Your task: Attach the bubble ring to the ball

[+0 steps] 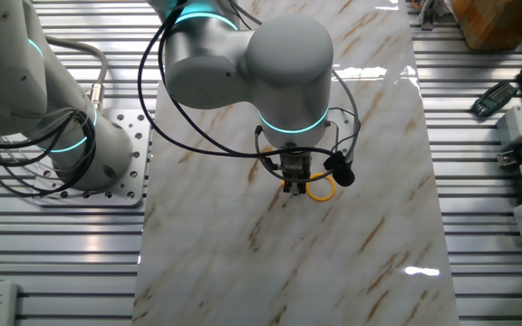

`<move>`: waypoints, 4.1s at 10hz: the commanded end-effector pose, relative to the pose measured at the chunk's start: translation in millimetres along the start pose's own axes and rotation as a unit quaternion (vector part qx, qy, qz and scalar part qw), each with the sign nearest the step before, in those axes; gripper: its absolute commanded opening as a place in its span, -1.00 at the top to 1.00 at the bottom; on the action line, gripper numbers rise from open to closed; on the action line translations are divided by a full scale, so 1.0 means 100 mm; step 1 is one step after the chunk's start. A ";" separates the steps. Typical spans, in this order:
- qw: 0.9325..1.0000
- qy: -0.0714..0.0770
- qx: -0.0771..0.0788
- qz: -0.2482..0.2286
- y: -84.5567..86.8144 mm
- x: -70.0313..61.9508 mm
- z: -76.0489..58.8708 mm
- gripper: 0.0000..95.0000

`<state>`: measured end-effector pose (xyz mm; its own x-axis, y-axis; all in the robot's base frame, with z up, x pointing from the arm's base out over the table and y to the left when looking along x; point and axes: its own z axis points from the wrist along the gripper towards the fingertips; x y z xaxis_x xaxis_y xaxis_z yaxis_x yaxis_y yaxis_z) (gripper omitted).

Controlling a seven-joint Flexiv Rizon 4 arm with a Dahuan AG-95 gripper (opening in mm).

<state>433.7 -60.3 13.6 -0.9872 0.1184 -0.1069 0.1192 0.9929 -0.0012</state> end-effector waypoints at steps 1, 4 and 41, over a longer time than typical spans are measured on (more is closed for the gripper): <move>1.000 0.000 0.000 0.000 0.00 0.00 0.01 0.60; 1.000 0.000 0.000 -0.001 0.00 0.00 0.01 0.60; 1.000 -0.003 0.000 -0.018 -0.03 -0.01 -0.11 1.00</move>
<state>434.3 -63.5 24.4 -0.9900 0.0806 -0.1160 0.0820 0.9966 -0.0069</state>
